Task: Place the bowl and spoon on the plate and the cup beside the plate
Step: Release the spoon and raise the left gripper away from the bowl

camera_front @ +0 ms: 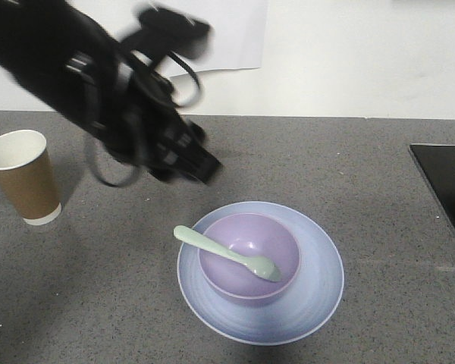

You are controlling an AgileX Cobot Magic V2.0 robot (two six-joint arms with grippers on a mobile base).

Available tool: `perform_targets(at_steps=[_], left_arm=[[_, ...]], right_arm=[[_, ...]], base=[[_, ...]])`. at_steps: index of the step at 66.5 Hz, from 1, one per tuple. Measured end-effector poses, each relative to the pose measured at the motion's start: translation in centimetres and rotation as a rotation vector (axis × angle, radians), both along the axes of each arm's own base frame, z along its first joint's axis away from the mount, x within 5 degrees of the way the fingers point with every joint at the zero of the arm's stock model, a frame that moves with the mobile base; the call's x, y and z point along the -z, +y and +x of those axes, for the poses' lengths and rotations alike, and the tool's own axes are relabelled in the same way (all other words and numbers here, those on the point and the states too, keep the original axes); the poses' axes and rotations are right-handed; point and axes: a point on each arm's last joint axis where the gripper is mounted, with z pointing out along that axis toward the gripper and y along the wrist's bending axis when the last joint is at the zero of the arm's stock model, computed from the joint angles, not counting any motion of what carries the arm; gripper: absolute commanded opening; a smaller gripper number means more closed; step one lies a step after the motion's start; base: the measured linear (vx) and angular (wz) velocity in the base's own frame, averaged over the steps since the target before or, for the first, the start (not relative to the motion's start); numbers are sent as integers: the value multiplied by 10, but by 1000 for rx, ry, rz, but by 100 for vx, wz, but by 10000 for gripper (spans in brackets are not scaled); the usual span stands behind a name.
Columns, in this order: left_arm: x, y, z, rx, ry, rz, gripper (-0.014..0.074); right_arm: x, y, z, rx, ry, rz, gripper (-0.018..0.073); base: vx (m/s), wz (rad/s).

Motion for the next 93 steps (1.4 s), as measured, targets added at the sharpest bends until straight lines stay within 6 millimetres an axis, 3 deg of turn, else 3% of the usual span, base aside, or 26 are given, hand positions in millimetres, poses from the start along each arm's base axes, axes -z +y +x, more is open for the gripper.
perform_targets(at_steps=[16,24,33,44,67,77,93], left_arm=[[-77,82,-50,-238,-371,36,229],[-105,122,-78,-371,-534,37,211],[-123,154,-97,-493,-664,60,238],[-129,174,-98,-634,-720,101,305],[-116,191,-60,-815,-659,190,356],[-99,194,-26,-837,-578,165,356],[-55,209,36,-851,-367,111,356]], right_arm=[[0,2,0,-19,1,15,-6],[0,4,0,-38,6,31,-6],[0,4,0,-41,6,33,-6],[0,4,0,-41,6,33,-6],[1,4,-1,-43,9,35,-6],[3,5,-1,-52,37,42,-6],[6,6,-2,-54,72,43,-6]], base=[[0,0],[0,0],[0,0],[0,0],[0,0],[0,0],[0,0]])
